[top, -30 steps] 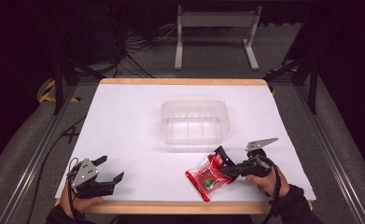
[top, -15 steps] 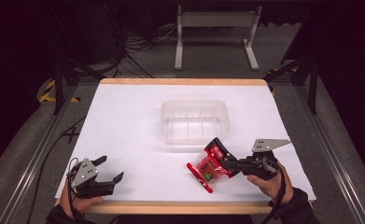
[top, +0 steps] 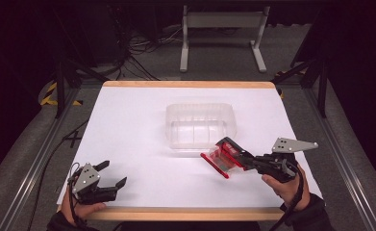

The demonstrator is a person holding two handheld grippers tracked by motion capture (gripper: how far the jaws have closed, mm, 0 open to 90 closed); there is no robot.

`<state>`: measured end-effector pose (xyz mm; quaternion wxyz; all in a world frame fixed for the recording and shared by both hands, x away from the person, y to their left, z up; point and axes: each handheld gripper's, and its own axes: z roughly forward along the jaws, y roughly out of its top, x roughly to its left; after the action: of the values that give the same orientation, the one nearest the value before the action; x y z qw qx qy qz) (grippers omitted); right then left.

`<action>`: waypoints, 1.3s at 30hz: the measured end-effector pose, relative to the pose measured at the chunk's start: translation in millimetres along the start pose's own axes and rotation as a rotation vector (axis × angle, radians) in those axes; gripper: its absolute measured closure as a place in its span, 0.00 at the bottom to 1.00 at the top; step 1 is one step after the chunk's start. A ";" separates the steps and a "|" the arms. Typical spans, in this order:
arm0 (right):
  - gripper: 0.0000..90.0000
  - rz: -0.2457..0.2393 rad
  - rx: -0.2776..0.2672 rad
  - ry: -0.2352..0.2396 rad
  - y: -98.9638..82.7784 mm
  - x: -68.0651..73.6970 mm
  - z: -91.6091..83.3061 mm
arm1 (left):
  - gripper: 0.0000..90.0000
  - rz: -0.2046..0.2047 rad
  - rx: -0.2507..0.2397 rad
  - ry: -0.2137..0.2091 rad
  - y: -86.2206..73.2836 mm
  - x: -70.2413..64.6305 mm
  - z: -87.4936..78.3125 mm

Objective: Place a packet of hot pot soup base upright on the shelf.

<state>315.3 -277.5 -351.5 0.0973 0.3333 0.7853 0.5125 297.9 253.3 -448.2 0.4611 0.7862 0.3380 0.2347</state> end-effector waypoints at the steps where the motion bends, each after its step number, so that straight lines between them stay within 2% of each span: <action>1: 1.00 0.002 -0.008 -0.005 1.7 0.2 -1.2 | 0.17 -0.003 0.001 -0.001 -0.1 0.1 -0.1; 5: 1.00 0.006 -0.039 -0.029 9.4 -0.7 -5.0 | 0.17 -0.004 0.002 -0.001 -0.4 0.3 0.0; 10: 1.00 0.020 -0.073 -0.082 20.5 -6.0 -7.0 | 0.17 -0.006 0.002 -0.004 -0.8 0.9 0.5; 18: 1.00 0.051 -0.099 -0.138 41.0 -14.7 0.9 | 0.17 -0.008 0.002 -0.006 -0.7 1.3 0.7; 30: 1.00 0.043 -0.070 -0.173 75.4 -17.4 40.4 | 0.18 -0.003 0.005 -0.014 -0.6 1.5 1.0; 31: 1.00 0.029 -0.058 -0.192 81.2 -16.7 48.8 | 0.18 -0.002 0.001 -0.011 -0.6 1.5 0.8; 35: 1.00 0.032 -0.044 -0.201 88.3 -18.3 61.3 | 0.18 -0.004 -0.002 -0.014 -1.0 1.9 -0.1; 39: 1.00 0.034 -0.021 -0.232 92.0 -21.0 75.3 | 0.18 -0.004 0.003 -0.015 -1.5 1.8 0.3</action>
<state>407.4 -211.7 -309.7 0.1823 0.4027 0.7577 0.4801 298.8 255.0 -449.6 0.4628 0.7879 0.3367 0.2273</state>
